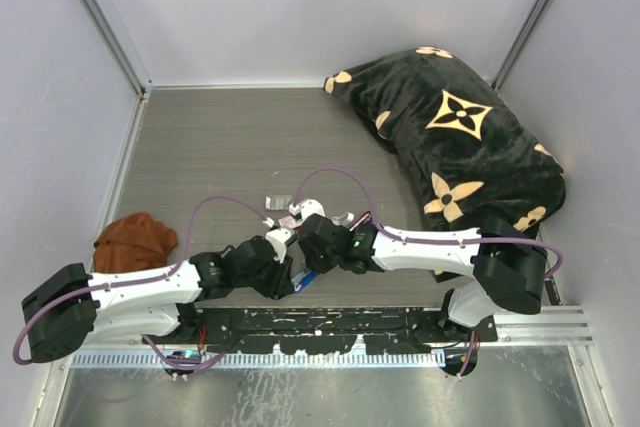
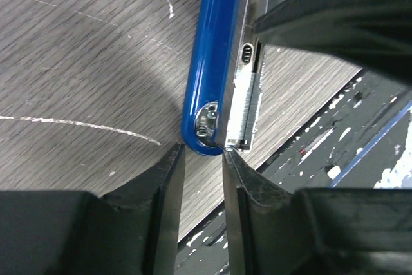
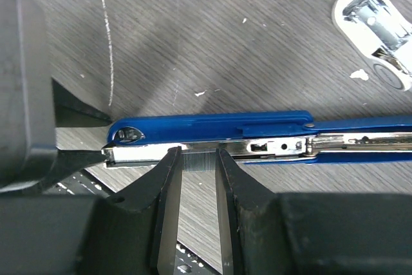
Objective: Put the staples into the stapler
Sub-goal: Pick up the stapler.
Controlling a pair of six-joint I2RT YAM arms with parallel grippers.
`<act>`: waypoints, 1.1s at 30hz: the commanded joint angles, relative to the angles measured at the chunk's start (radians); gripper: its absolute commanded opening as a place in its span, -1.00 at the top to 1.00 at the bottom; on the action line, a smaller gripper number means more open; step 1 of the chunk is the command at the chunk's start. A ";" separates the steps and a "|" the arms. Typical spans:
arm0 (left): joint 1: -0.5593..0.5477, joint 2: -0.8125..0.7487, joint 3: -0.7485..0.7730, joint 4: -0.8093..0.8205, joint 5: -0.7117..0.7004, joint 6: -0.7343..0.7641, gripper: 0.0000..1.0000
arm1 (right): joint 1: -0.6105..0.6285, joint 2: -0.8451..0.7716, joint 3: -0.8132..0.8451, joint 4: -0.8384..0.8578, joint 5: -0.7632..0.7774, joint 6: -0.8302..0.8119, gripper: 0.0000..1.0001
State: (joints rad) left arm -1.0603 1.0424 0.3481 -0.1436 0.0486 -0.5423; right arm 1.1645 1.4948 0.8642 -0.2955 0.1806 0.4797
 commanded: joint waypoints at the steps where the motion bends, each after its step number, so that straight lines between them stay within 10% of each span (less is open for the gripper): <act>1: -0.003 -0.050 -0.031 0.105 -0.032 -0.037 0.31 | 0.021 -0.033 0.030 0.036 0.001 0.034 0.61; 33: 0.085 -0.170 -0.088 0.090 0.026 -0.183 0.33 | 0.101 0.066 0.118 -0.044 0.112 -0.012 0.62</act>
State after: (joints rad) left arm -0.9794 0.8581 0.2314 -0.1074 0.0586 -0.7227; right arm 1.2606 1.5669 0.9337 -0.3401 0.2485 0.4828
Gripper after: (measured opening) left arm 0.340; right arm 0.303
